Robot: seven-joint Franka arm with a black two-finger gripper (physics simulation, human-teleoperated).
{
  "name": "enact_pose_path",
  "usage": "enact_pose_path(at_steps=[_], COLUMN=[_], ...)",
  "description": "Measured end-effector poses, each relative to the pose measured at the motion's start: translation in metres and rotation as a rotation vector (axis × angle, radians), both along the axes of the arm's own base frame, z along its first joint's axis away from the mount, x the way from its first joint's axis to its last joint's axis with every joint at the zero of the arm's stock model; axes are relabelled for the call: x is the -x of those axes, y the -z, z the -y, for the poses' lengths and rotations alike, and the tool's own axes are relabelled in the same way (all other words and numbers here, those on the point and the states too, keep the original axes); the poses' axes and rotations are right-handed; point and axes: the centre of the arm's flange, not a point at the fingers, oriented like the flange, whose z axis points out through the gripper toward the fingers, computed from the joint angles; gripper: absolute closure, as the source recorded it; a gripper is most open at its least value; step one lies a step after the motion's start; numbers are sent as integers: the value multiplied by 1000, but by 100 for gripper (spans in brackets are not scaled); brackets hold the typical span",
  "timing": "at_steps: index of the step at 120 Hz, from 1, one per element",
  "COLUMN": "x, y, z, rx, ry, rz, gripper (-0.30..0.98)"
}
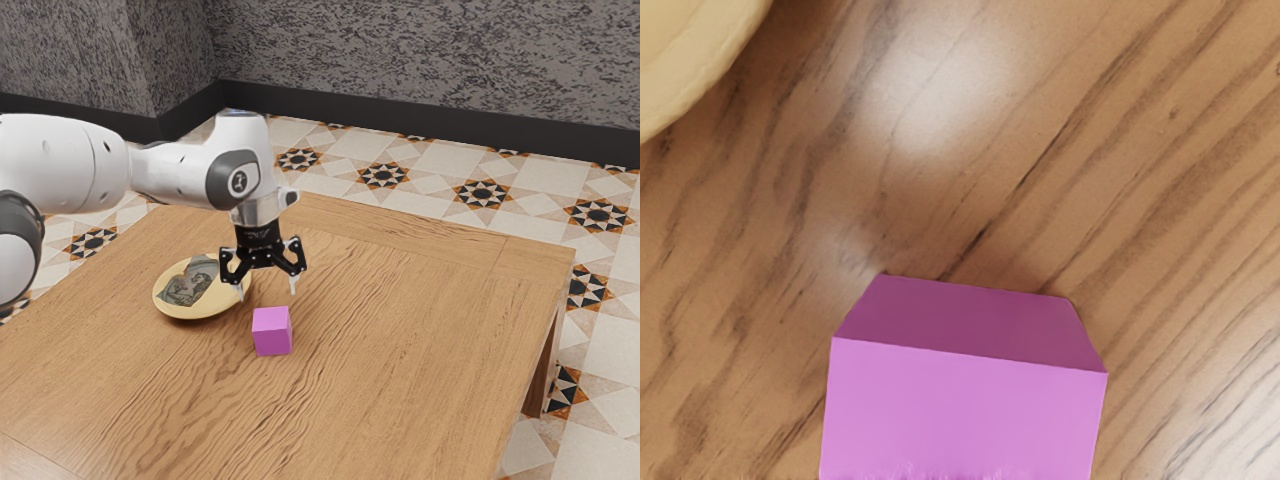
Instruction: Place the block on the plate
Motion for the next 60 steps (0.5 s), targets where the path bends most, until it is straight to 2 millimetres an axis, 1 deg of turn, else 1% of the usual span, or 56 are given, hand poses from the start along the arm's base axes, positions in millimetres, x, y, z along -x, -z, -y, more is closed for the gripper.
enact_pose_path(at_steps=[12,27,60], x=[3,2,8], y=[8,11,27], z=[1,2,0], rx=[6,10,10], ry=[-16,-29,-51], rz=[-3,7,5], gripper=[0,0,0])
